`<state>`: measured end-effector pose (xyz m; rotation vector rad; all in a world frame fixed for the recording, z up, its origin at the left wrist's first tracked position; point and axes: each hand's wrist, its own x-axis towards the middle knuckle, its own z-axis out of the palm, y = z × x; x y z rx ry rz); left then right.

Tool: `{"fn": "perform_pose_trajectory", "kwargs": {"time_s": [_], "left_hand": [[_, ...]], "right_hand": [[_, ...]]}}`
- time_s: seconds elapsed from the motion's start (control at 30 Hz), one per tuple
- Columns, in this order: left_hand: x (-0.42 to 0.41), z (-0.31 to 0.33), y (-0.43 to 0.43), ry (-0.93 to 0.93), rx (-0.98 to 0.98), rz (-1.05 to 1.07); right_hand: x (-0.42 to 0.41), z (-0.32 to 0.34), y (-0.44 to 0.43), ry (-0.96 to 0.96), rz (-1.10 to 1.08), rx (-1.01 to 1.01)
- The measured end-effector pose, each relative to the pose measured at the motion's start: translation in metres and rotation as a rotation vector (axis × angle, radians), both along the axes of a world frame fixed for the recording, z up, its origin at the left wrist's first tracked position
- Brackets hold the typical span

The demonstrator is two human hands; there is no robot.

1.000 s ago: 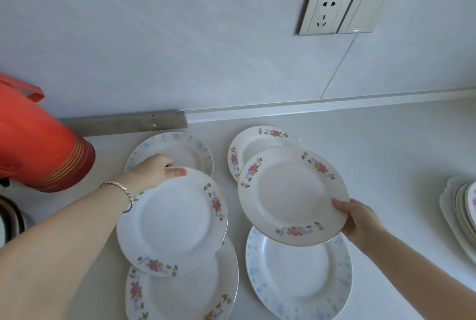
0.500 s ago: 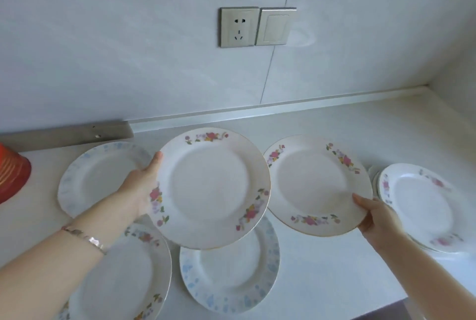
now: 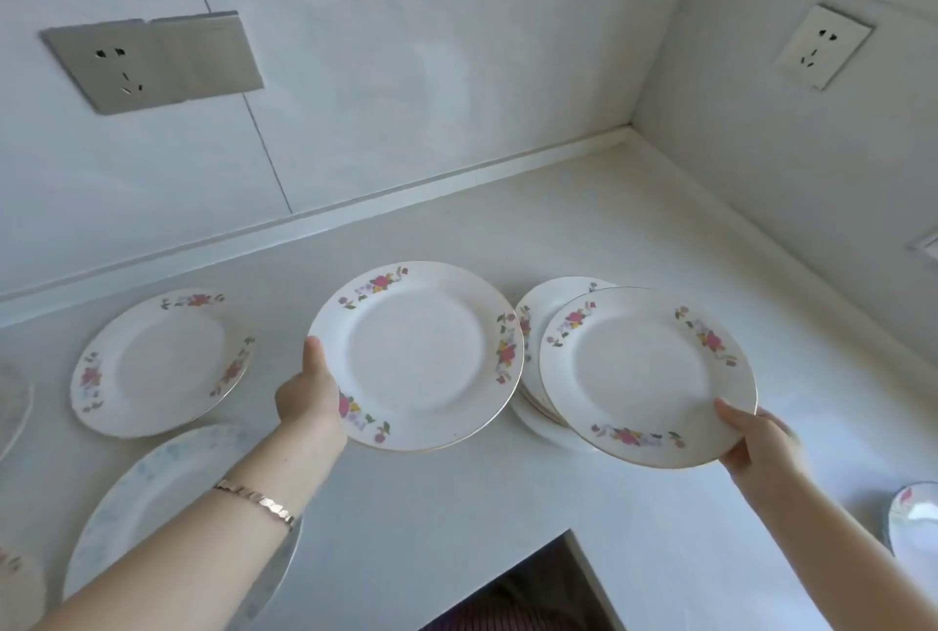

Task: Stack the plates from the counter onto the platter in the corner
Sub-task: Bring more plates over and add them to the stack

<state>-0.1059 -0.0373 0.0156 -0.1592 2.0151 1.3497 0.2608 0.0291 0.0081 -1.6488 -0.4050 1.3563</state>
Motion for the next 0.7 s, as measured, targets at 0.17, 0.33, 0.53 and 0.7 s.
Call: {"fn": "perform_pose_trajectory", "kwargs": {"time_s": [0.17,0.33,0.53,0.7], "left_hand": [[0.039,0.001,0.013,0.038,-0.037,-0.001],[0.05,0.008,0.018,0.104,-0.068,-0.005],[0.045,0.012,0.024,0.163,-0.09,-0.011],[0.034,0.008,0.028,0.145,-0.096,-0.002]], "right_hand": [[0.021,-0.019,0.016,-0.007,0.013,-0.069],[0.019,-0.039,0.026,0.0,0.007,-0.114],[0.012,-0.056,0.031,-0.028,0.005,-0.126],[0.007,-0.056,0.036,-0.324,0.081,-0.065]]}}
